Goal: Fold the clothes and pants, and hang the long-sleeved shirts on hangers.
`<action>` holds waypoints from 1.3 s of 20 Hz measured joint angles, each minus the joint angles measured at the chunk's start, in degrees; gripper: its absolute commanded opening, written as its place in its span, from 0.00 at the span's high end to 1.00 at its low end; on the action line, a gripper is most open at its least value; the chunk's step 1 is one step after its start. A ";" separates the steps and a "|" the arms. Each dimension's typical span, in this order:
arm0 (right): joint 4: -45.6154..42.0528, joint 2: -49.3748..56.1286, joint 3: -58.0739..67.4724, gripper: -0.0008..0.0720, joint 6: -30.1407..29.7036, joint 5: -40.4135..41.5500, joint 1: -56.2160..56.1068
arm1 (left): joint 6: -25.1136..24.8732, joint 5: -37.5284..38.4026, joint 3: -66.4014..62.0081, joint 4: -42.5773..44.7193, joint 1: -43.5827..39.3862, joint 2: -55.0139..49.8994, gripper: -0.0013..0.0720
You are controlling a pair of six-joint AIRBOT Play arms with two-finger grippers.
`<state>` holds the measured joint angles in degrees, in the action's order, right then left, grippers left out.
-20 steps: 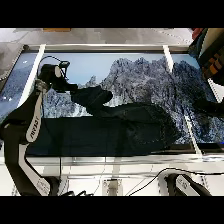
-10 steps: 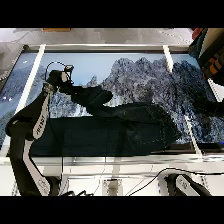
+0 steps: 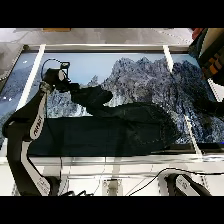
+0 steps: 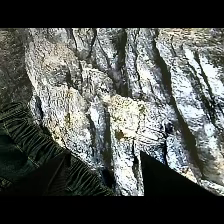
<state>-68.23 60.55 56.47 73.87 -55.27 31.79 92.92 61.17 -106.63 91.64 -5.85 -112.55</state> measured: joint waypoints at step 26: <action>0.44 0.00 0.00 0.37 0.02 0.90 0.00 | -1.90 -6.54 -1.97 -12.52 2.40 4.02 0.96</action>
<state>-67.79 60.55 56.47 73.89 -54.37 31.79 91.02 54.63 -108.60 79.11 -3.44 -108.53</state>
